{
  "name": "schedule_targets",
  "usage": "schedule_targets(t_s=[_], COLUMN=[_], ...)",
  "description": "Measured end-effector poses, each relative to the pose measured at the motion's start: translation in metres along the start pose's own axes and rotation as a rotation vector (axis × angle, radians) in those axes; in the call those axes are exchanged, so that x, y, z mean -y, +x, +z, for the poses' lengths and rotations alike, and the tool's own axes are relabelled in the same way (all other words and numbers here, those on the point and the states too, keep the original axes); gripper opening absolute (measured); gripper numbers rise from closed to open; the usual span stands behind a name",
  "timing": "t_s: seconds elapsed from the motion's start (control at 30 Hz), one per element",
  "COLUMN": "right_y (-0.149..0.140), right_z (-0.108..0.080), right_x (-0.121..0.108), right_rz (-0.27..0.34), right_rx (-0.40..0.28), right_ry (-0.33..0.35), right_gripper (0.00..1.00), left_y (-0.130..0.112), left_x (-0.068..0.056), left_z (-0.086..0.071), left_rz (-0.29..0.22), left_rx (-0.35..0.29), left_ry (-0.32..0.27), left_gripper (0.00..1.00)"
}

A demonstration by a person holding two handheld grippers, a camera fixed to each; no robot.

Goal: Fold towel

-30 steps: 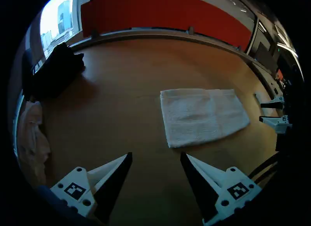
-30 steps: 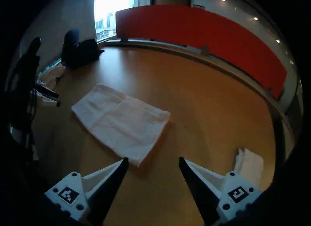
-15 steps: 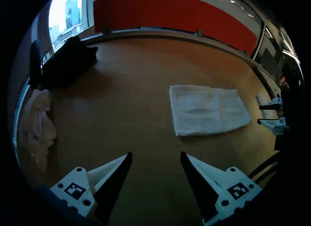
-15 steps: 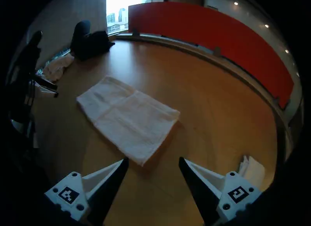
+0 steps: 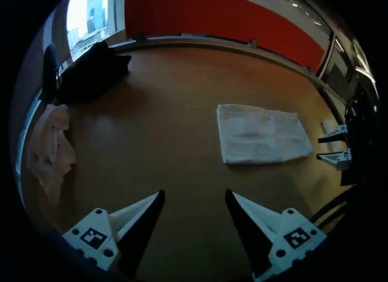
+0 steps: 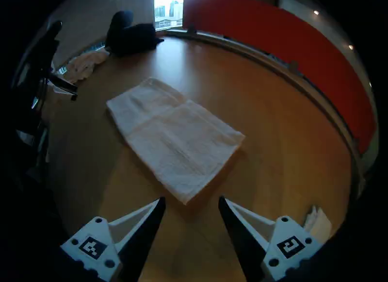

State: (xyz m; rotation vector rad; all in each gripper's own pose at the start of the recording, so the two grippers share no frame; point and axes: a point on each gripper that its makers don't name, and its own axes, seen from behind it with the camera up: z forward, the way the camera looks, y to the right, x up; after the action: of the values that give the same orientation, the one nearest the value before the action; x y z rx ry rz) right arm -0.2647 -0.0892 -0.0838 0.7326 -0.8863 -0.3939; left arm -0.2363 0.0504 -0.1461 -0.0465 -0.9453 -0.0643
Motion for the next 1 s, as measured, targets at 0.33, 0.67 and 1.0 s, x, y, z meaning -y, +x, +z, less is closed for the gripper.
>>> schedule_targets(t_s=[0.33,0.67,1.0], right_y=[-0.006,-0.007,-0.008], right_z=[0.011,0.019,0.022], right_x=[0.006,0.011,0.011], right_rz=[-0.041,-0.031,-0.024], right_rx=[0.046,0.062,0.064], right_ry=[0.040,0.073,0.081], right_gripper=[0.61,0.38,0.13], left_y=[-0.008,-0.011,-0.011], left_x=[0.004,0.005,0.002], left_z=[-0.006,-0.007,-0.006], left_rz=[-0.025,-0.036,-0.035], left_rx=[-0.001,0.000,0.003], left_ry=[0.012,0.018,0.015], left_gripper=[0.92,0.92,0.92])
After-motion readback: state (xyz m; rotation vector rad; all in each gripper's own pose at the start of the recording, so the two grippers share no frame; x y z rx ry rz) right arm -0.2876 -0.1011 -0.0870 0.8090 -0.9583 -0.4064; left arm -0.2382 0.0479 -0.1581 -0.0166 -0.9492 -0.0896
